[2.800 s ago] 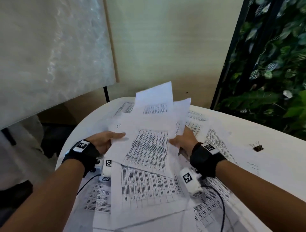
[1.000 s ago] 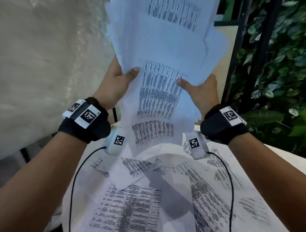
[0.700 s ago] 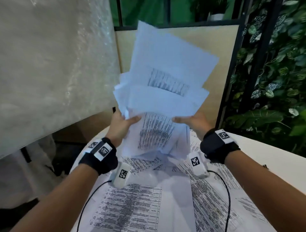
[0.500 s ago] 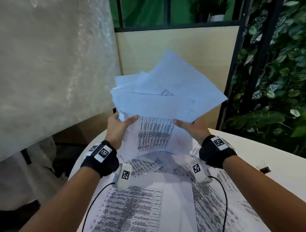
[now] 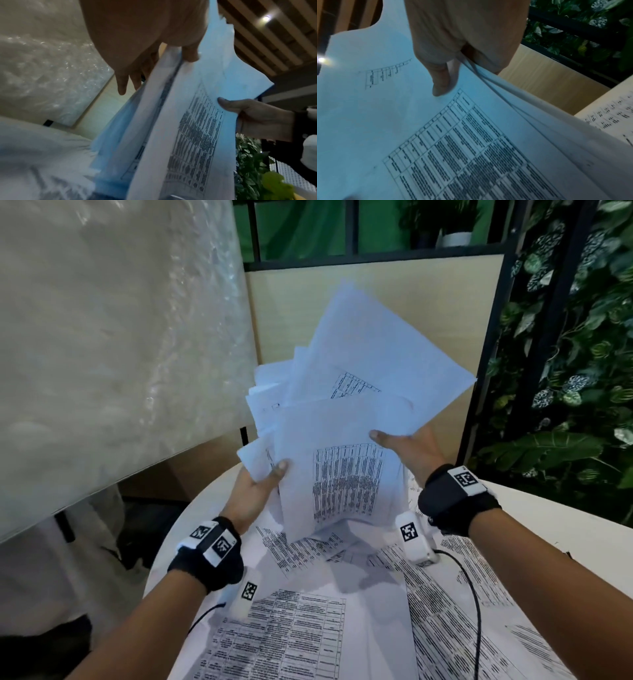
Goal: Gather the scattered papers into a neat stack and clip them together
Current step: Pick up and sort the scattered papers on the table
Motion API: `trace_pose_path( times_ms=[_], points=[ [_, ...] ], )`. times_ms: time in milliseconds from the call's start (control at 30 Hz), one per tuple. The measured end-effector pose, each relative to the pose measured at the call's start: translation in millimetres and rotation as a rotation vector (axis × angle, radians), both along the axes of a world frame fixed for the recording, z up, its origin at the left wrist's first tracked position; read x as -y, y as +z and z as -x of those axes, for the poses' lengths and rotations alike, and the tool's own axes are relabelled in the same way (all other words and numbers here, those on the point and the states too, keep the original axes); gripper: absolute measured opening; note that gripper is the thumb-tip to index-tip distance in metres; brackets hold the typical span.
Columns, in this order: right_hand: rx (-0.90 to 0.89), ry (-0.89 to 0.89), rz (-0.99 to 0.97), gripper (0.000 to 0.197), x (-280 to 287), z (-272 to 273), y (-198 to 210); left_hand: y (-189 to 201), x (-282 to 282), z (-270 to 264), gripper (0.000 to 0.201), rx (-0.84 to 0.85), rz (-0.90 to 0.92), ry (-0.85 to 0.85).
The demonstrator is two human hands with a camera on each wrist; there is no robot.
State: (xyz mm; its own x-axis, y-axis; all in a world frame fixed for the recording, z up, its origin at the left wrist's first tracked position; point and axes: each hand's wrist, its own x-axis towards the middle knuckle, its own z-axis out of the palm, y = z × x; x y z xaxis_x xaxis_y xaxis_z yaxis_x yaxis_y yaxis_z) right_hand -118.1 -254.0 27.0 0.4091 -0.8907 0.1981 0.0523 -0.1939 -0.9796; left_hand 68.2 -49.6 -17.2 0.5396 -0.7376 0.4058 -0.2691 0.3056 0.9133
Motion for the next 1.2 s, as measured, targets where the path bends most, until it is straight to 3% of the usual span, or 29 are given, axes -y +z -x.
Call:
trace_pose_path(
  times_ms=[67, 200, 300, 433, 567, 667, 767, 933, 1067, 1167, 1200],
  points=[
    [-0.036, 0.073, 0.079, 0.062, -6.0, -0.4, 6.9, 13.9, 5.2, 3.3, 0.033, 0.059, -0.001, 0.035],
    [-0.071, 0.107, 0.158, 0.09, -12.8, -4.8, 15.6, 54.6, 17.7, -1.9, 0.022, 0.09, 0.025, 0.107],
    [0.04, 0.019, 0.108, 0.094, -12.9, -7.3, 26.9, 85.7, 21.5, -1.0, 0.035, 0.11, 0.119, 0.182],
    [0.188, 0.032, 0.139, 0.097, -18.5, -0.5, 51.1, 111.7, 18.8, 0.5, 0.036, -0.016, 0.291, 0.146],
    [0.113, 0.13, 0.034, 0.092, -25.5, 8.1, 36.3, 71.8, 10.3, -1.1, 0.047, -0.17, 0.134, 0.056],
    [0.057, 0.146, 0.048, 0.05, -33.6, 18.1, 17.4, 33.2, 0.4, -1.2, 0.045, -0.191, -0.015, 0.042],
    [0.112, 0.161, 0.095, 0.04, -37.9, 21.6, 15.0, 10.5, -0.1, -4.6, 0.053, -0.213, -0.068, 0.037],
    [0.195, 0.144, 0.222, 0.058, -30.0, 16.5, 35.4, -5.6, 1.7, -1.8, 0.046, -0.207, -0.125, 0.029],
    [0.093, 0.223, 0.218, 0.068, -25.3, 14.5, 23.7, -5.2, 0.8, -5.5, 0.038, -0.134, -0.222, -0.002],
    [-0.067, 0.244, 0.079, 0.061, -20.9, 12.5, -10.5, 14.7, 0.5, -14.2, 0.049, -0.117, -0.095, 0.016],
    [-0.142, 0.234, 0.05, 0.069, -22.2, 11.1, -20.7, 23.6, 1.2, -16.8, 0.051, -0.132, -0.049, 0.01]
  ],
)
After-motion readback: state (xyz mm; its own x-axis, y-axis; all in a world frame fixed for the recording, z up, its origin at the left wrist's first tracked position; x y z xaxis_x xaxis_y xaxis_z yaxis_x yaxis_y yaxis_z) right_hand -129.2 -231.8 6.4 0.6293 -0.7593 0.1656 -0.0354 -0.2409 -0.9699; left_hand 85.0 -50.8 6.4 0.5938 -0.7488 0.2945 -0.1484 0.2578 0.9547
